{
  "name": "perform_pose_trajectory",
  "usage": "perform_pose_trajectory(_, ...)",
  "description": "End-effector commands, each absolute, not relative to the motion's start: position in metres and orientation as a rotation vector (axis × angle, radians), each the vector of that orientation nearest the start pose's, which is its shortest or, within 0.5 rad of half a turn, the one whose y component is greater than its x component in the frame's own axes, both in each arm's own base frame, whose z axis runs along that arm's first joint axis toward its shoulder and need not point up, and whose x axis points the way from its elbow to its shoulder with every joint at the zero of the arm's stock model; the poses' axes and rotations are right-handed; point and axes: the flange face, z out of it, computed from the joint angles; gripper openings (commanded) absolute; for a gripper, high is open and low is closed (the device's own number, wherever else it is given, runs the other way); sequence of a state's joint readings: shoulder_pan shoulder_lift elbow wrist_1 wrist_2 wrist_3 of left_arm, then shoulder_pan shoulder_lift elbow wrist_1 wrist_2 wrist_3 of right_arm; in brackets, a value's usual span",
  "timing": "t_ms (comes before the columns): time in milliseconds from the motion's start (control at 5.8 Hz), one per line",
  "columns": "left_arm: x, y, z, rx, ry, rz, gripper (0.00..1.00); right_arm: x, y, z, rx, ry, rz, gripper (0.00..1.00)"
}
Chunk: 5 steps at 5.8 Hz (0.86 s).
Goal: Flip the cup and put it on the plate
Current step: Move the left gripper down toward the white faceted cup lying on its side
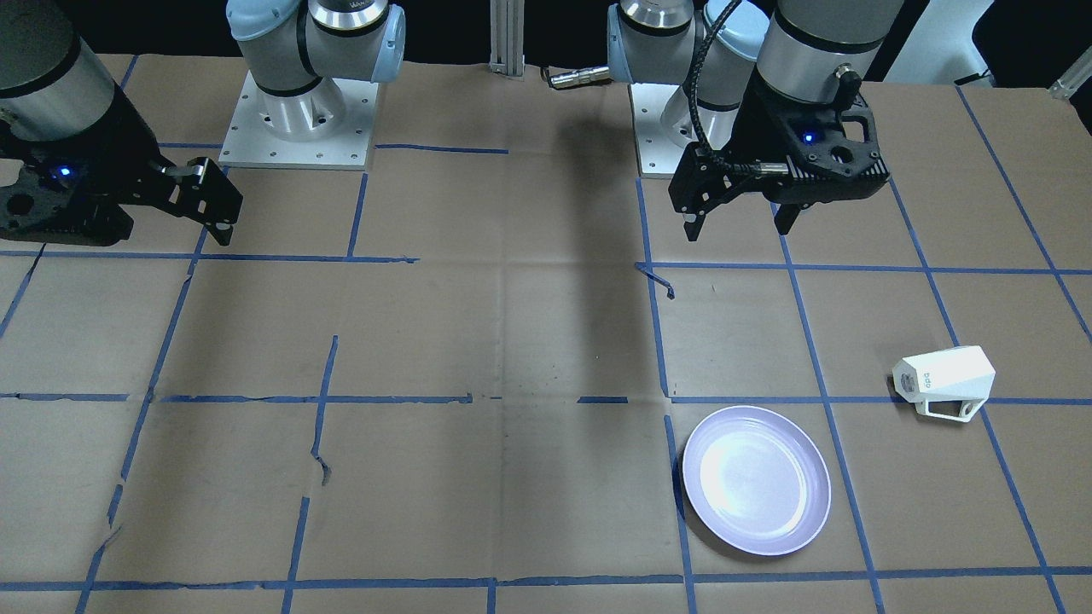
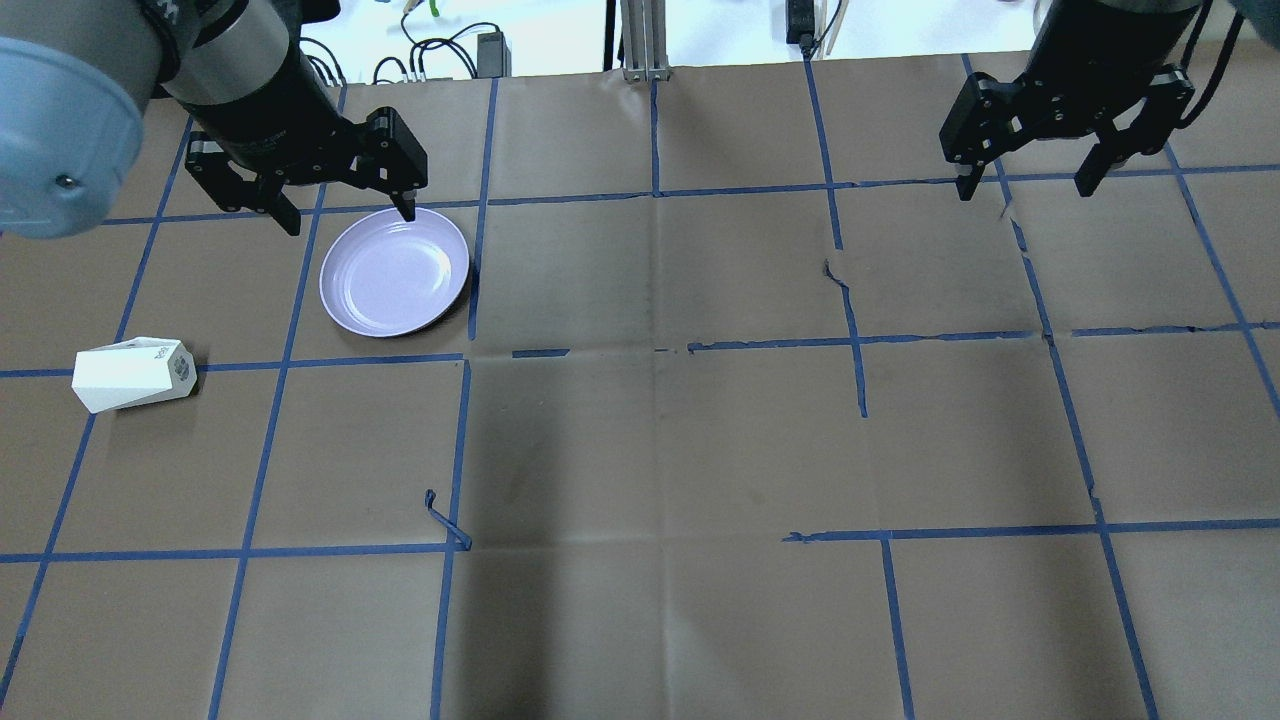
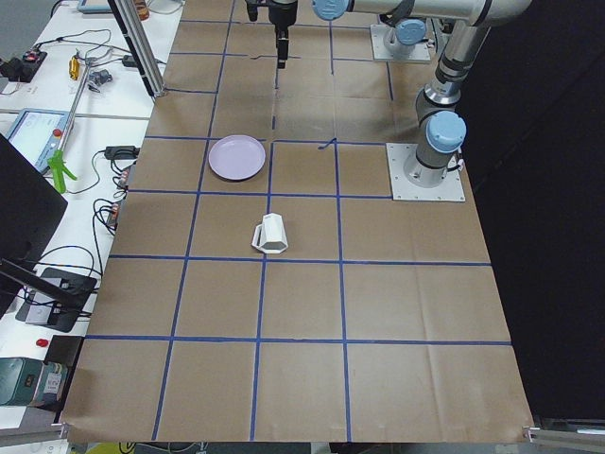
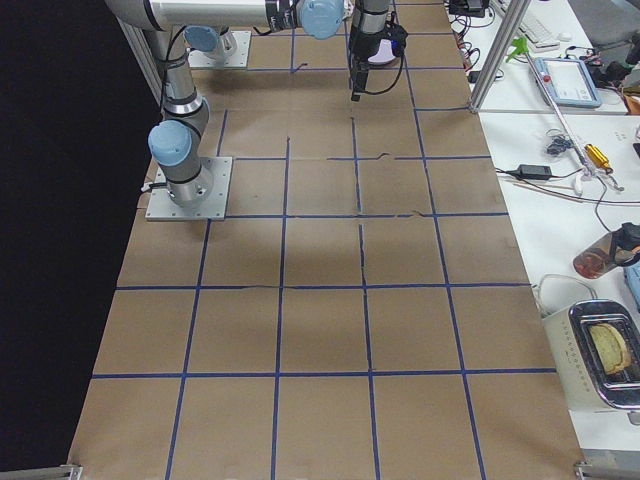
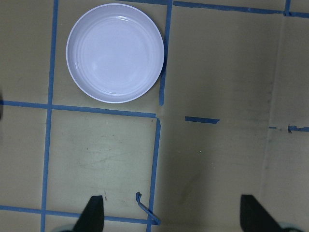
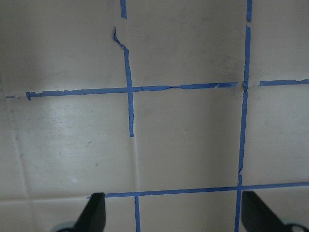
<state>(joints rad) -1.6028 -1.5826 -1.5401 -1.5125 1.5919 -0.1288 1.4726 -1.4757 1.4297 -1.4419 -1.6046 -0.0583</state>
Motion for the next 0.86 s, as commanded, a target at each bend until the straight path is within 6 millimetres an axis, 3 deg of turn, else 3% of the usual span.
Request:
perform_pose_trajectory(0, -0.147, -0.499, 0.504, -0.152, 3.120, -0.125, 0.99, 0.078, -0.533, 0.496, 0.061, 3.165, 0.135, 1.00)
perform_pose_trajectory(345, -0.146, -0.496, 0.510, -0.179, 3.120, -0.144, 0.99, 0.078, -0.533, 0.496, 0.061, 3.165, 0.135, 1.00)
perform_pose_trajectory(517, -0.146, -0.494, 0.503, -0.183, 3.119, -0.116, 0.99, 0.078, -0.533, 0.496, 0.061, 3.165, 0.135, 1.00)
perform_pose_trajectory(690, -0.134, -0.503, 0.505, -0.183, 3.117, -0.129, 1.00, 0.078, -0.533, 0.496, 0.061, 3.165, 0.135, 1.00)
